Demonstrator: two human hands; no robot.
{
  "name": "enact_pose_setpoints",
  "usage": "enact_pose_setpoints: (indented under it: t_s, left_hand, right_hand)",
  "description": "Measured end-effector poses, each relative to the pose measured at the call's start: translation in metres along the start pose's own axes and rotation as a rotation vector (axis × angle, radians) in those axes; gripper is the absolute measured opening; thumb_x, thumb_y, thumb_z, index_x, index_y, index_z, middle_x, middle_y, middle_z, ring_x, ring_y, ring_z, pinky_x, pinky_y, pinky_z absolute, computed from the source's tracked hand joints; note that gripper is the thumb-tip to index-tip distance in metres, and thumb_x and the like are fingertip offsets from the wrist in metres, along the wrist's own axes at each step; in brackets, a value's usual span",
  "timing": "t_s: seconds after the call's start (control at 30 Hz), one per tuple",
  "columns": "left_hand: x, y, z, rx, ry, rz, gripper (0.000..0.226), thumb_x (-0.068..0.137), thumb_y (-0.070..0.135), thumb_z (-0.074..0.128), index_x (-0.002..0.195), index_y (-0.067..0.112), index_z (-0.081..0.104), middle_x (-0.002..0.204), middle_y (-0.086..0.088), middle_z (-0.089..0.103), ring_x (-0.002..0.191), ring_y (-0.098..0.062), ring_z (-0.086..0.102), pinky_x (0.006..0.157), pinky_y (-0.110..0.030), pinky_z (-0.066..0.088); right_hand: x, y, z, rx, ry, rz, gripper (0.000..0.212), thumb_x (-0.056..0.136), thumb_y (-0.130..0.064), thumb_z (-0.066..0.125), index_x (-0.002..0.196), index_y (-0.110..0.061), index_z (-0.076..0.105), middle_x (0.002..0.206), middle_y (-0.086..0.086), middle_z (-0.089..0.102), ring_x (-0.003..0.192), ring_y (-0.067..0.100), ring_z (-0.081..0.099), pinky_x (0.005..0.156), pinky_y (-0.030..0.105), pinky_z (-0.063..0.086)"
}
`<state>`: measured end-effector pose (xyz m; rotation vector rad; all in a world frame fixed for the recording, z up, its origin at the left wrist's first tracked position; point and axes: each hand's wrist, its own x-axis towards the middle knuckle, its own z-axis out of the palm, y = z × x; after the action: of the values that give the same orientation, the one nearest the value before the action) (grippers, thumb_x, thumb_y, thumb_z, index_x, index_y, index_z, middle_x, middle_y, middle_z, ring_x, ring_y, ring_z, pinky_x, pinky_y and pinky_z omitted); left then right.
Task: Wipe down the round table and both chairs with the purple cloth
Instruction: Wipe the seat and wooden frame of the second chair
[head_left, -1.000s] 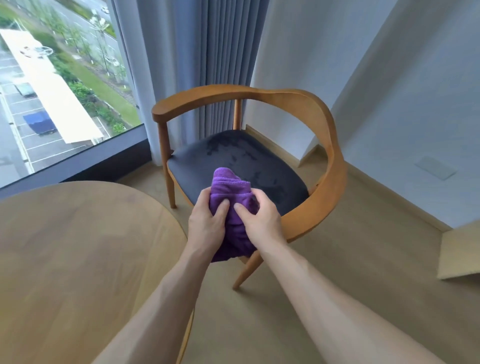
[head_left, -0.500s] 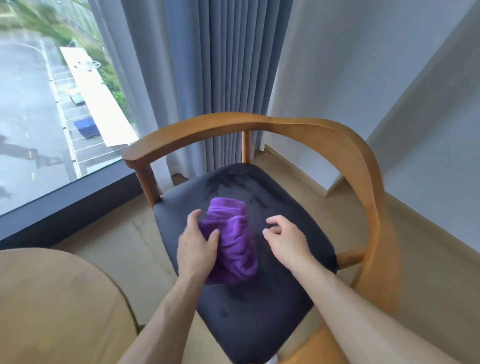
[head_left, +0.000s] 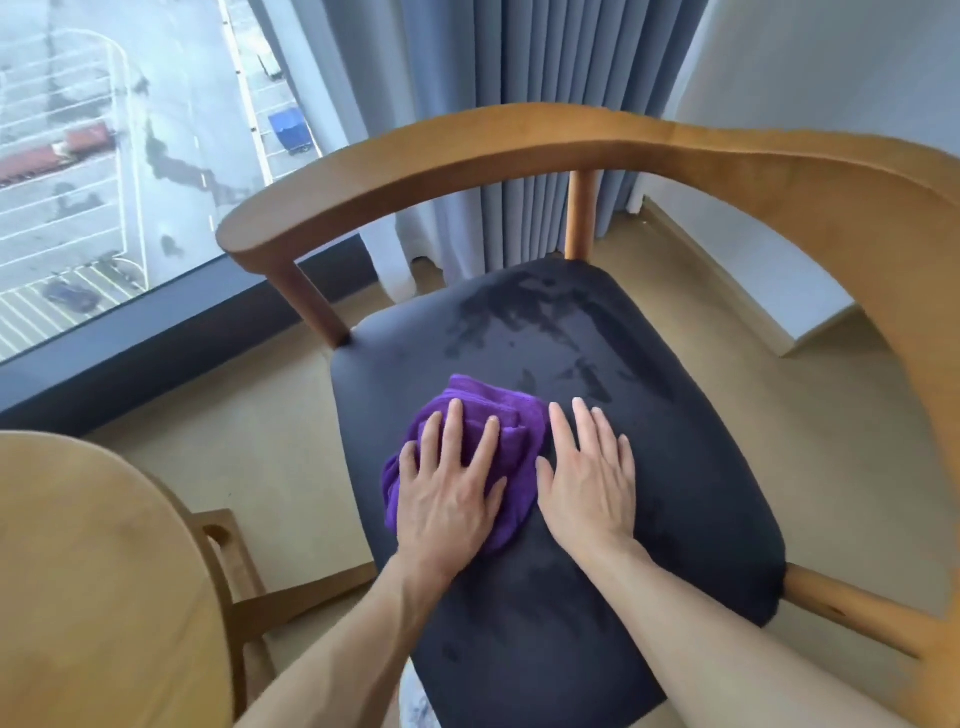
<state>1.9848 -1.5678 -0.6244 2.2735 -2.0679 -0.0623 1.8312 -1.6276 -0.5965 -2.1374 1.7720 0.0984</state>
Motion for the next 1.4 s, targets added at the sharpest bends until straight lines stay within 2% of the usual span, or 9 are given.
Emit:
enact_pose_setpoints:
  t_s: [0.2, 0.43, 0.7, 0.87, 0.93, 1.07, 1.23, 1.3, 1.4]
  left_hand:
    - [0.051, -0.087, -0.019, 0.146, 0.059, 0.409, 0.053, 0.084, 0.032, 0.060, 0.137, 0.034, 0.059, 0.145, -0.015, 0.053, 0.116, -0.037, 0.058, 0.078, -0.044, 0.050]
    - [0.090, -0.014, -0.024, -0.149, 0.002, -0.576, 0.066, 0.077, 0.032, 0.061, 0.141, 0.036, 0.043, 0.150, -0.006, 0.038, 0.112, -0.038, 0.047, 0.085, -0.050, 0.046]
    - [0.069, -0.063, -0.025, 0.025, -0.005, 0.463, 0.070, 0.068, 0.025, 0.063, 0.137, 0.034, 0.051, 0.140, -0.009, 0.053, 0.100, -0.037, 0.055, 0.072, -0.045, 0.049]
    - [0.114, -0.096, -0.022, -0.171, 0.057, -0.679, 0.061, 0.081, 0.014, 0.057, 0.137, 0.034, 0.042, 0.143, -0.003, 0.040, 0.114, -0.041, 0.045, 0.088, -0.053, 0.046]
    - [0.130, -0.061, -0.018, -0.189, 0.066, -0.781, 0.056, 0.084, 0.014, 0.055, 0.136, 0.030, 0.043, 0.141, -0.006, 0.040, 0.112, -0.042, 0.046, 0.088, -0.052, 0.044]
    - [0.117, -0.047, -0.025, -0.257, 0.047, -0.422, 0.061, 0.078, 0.019, 0.059, 0.135, 0.035, 0.045, 0.140, 0.001, 0.045, 0.106, -0.037, 0.050, 0.079, -0.046, 0.047]
    - [0.099, -0.089, -0.037, -0.111, -0.085, 0.547, 0.076, 0.068, 0.019, 0.066, 0.142, 0.031, 0.053, 0.143, -0.003, 0.053, 0.106, -0.035, 0.056, 0.075, -0.044, 0.056]
    - [0.128, -0.110, -0.039, -0.056, -0.064, 0.345, 0.075, 0.072, 0.015, 0.064, 0.142, 0.033, 0.050, 0.137, -0.005, 0.053, 0.109, -0.037, 0.054, 0.075, -0.047, 0.056]
    - [0.179, -0.094, -0.036, -0.244, -0.013, -0.574, 0.060, 0.080, 0.016, 0.061, 0.137, 0.029, 0.045, 0.131, -0.013, 0.050, 0.117, -0.042, 0.052, 0.089, -0.049, 0.048]
  right_hand:
    - [0.005, -0.003, 0.004, -0.082, 0.011, 0.010, 0.071, 0.098, -0.051, 0.042, 0.158, -0.025, 0.016, 0.166, 0.000, 0.015, 0.152, 0.021, 0.015, 0.120, 0.047, 0.022]
    - [0.034, -0.017, 0.000, -0.099, 0.139, 0.045, 0.044, 0.091, -0.039, 0.061, 0.129, -0.022, 0.047, 0.136, 0.008, 0.044, 0.121, 0.032, 0.042, 0.101, 0.048, 0.037]
    - [0.003, 0.006, 0.029, -0.105, 0.231, -0.028, 0.060, 0.096, -0.033, 0.053, 0.149, -0.009, 0.041, 0.157, 0.009, 0.038, 0.144, 0.029, 0.036, 0.120, 0.045, 0.028]
    - [0.007, 0.002, 0.037, -0.107, 0.213, 0.001, 0.062, 0.099, -0.035, 0.042, 0.155, -0.011, 0.030, 0.160, 0.008, 0.031, 0.147, 0.029, 0.030, 0.122, 0.047, 0.024]
    - [0.010, 0.001, 0.039, -0.094, 0.234, 0.021, 0.061, 0.097, -0.033, 0.044, 0.153, -0.011, 0.033, 0.159, 0.008, 0.034, 0.146, 0.029, 0.031, 0.121, 0.048, 0.024]
    - [0.013, 0.003, 0.044, -0.106, 0.263, 0.038, 0.061, 0.094, -0.032, 0.046, 0.151, -0.012, 0.036, 0.157, 0.007, 0.036, 0.145, 0.029, 0.032, 0.120, 0.048, 0.024]
    - [0.008, -0.002, 0.046, -0.096, 0.282, 0.043, 0.062, 0.094, -0.032, 0.047, 0.151, -0.012, 0.037, 0.157, 0.005, 0.036, 0.144, 0.027, 0.032, 0.120, 0.048, 0.026]
    - [0.009, -0.001, 0.046, -0.102, 0.284, 0.047, 0.061, 0.095, -0.034, 0.040, 0.152, -0.013, 0.035, 0.158, 0.005, 0.034, 0.146, 0.026, 0.030, 0.121, 0.047, 0.024]
    - [0.011, -0.002, 0.047, -0.115, 0.277, 0.051, 0.061, 0.096, -0.036, 0.034, 0.153, -0.014, 0.034, 0.159, 0.004, 0.033, 0.147, 0.026, 0.028, 0.122, 0.047, 0.021]
